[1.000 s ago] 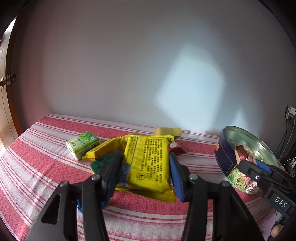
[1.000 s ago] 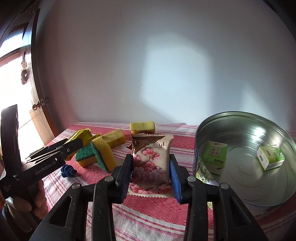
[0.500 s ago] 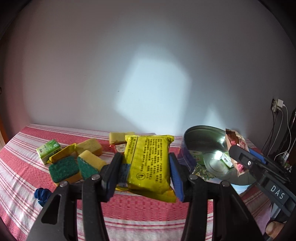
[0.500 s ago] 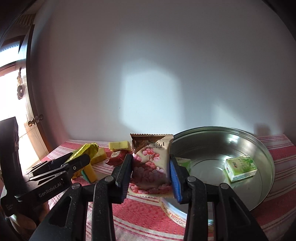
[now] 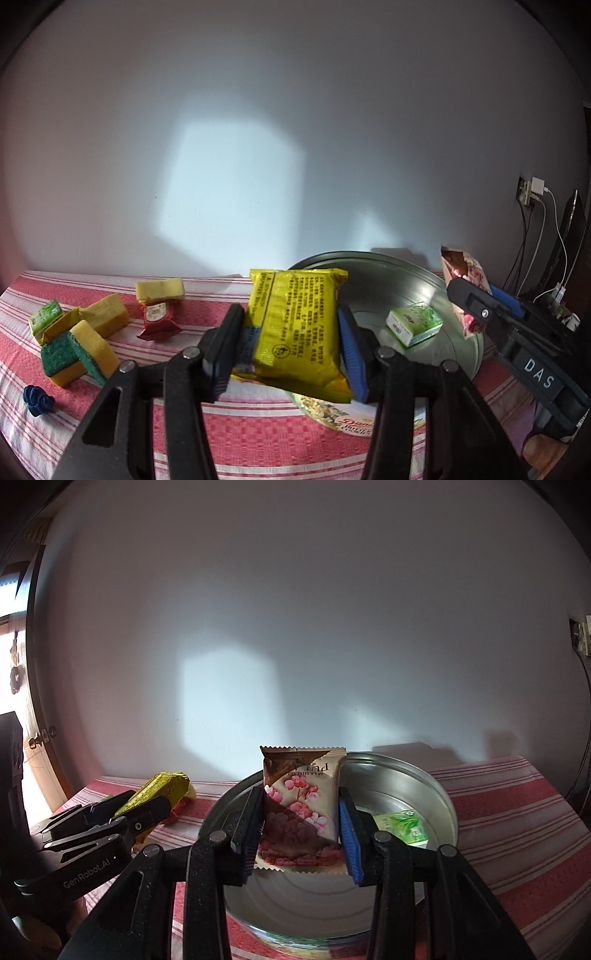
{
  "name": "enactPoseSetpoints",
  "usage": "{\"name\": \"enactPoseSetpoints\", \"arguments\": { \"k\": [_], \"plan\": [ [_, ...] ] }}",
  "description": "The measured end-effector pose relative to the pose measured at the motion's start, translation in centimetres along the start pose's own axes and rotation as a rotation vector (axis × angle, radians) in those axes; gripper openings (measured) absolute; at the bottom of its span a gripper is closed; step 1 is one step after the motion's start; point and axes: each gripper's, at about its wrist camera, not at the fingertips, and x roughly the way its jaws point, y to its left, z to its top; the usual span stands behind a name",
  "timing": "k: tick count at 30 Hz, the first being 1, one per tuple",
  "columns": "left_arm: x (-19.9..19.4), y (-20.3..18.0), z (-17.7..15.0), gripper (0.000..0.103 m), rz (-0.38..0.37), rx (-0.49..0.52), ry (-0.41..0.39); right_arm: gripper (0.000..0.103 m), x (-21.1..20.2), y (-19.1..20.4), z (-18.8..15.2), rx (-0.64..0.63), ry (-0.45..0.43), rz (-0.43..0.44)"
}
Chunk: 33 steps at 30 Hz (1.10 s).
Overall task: Organize objects
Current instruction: 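Carry both packets into the silver tin and open both tools to release them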
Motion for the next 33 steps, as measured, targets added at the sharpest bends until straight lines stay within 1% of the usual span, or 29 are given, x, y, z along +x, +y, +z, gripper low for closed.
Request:
{"name": "enactPoseSetpoints", "arguments": {
  "k": [4, 8, 13, 16, 22, 27, 33],
  "plan": [
    [1.3, -1.8, 0.2, 0.049, -0.013, 0.021, 0.010, 0.041, -0.2, -1.9, 0.2, -0.012, -0.011, -0.058],
    [2.5, -3.7, 0.2, 0.049, -0.017, 0.044, 0.025, 0.041, 0.1, -3.8, 0.2, -0.005, -0.004, -0.103],
    [3.8, -5.7, 0.0, 0.049, -0.023, 0.058, 0.044, 0.041, 1.2, -4.9, 0.2, 0.010, 0.017, -0.147],
    [3.9, -6.7, 0.0, 0.049, -0.023, 0.069, 0.049, 0.041, 1.5, -5.6, 0.2, 0.017, 0.024, -0.167],
    [4.8, -7.4, -0.5, 0.049, -0.017, 0.079, 0.071, 0.041, 2.7, -5.9, 0.0, 0.031, 0.054, -0.180],
    [5.7, -7.5, -0.9, 0.049, -0.004, 0.080, 0.096, 0.041, 3.7, -6.6, -0.3, 0.013, 0.075, -0.183],
    [6.6, -7.9, -1.5, 0.049, 0.022, 0.087, 0.118, 0.041, 4.6, -6.3, -0.9, -0.009, 0.104, -0.180]
  ]
}}
